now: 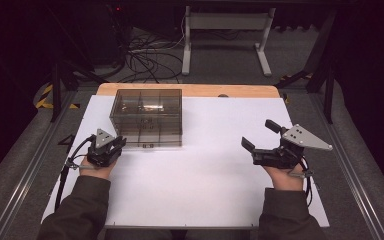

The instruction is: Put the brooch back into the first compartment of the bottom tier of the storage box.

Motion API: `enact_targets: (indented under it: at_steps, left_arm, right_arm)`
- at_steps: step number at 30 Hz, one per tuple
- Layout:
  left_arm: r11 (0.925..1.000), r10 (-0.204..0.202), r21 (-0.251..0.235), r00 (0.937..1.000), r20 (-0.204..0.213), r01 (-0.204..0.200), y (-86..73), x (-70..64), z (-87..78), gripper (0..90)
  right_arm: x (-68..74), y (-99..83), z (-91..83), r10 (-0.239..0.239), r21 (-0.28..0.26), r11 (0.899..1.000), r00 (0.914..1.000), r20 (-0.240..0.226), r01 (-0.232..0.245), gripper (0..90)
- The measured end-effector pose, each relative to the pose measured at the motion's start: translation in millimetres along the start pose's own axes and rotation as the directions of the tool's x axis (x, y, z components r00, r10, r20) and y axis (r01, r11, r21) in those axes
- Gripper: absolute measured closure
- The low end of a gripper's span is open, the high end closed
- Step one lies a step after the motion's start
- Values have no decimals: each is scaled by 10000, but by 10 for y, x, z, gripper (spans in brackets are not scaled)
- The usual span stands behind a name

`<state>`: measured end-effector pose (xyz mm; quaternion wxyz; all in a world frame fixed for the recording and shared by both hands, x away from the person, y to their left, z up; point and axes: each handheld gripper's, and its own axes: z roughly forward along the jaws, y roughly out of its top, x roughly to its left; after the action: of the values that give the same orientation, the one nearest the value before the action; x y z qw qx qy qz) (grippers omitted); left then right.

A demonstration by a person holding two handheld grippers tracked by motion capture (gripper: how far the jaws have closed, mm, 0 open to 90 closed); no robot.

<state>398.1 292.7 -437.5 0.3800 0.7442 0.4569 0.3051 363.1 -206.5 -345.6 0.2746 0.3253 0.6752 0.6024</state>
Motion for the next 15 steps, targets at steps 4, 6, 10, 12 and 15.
enact_targets:
  at_steps: [4, 6, 10, 12, 15]
  left_arm:
    - [9998, -106, -163, 9999, -73, 104, 5, 9, 16, 789]
    - [9996, -128, -236, 9999, -100, 125, 8, 17, 28, 789]
    - [9995, -124, -284, 9999, -121, 120, 8, 24, 52, 789]
    - [9994, -117, -334, 9998, -143, 112, 8, 25, 62, 789]
    - [9987, -171, -481, 9996, -205, 161, 9, 25, 74, 789]
  right_arm:
    - [0, -2, 6, -2, 19, 10000, 10000, -19, 2, 21]
    - [-2, -4, 9, -61, 30, 10000, 10000, -6, 61, 21]
    - [-1, -7, 13, -65, 79, 9999, 10000, 9, 65, 21]
    - [-2, -8, 15, -46, 81, 10000, 10000, -11, 46, 21]
    - [-2, -9, 15, -18, 96, 10000, 10000, 2, 18, 21]
